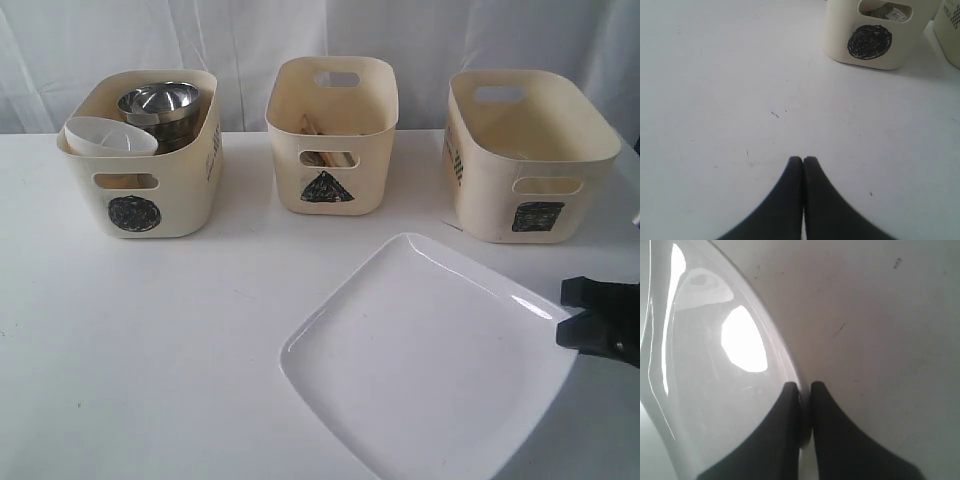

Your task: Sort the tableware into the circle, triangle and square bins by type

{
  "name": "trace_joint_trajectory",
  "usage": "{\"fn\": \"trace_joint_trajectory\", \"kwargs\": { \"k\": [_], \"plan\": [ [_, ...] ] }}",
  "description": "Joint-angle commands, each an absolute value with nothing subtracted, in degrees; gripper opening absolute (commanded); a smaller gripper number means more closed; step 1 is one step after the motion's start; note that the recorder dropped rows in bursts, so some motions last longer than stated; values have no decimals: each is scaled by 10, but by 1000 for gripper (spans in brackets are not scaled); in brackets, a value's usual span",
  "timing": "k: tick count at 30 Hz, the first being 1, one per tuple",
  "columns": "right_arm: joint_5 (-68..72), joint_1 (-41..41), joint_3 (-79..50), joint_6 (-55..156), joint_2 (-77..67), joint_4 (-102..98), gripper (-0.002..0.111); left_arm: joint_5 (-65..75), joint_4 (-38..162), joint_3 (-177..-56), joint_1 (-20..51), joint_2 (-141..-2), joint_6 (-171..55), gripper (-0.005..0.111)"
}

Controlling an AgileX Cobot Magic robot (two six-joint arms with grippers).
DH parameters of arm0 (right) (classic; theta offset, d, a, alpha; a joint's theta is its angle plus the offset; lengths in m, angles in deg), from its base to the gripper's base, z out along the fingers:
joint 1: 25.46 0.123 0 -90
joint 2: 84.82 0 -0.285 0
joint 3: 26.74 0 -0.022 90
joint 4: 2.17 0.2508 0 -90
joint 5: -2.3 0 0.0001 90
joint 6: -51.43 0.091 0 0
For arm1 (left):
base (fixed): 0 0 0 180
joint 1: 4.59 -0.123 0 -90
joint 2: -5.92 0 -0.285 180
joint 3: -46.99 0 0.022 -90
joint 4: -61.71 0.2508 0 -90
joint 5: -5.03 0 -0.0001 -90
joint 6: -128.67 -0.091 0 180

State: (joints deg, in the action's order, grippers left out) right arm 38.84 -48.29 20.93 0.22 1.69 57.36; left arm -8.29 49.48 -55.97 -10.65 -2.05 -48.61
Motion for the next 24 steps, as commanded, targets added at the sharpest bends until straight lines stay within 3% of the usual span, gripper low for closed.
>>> {"fn": "trace_joint_trajectory", "kwargs": {
  "k": [1, 24],
  "plan": [
    [386, -484, 206, -41, 13, 573, 0, -81, 489, -558, -106, -19, -487, 0],
    [408, -484, 206, -167, 98, 585, 0, -81, 487, -558, -106, -19, -487, 0]
  ]
}}
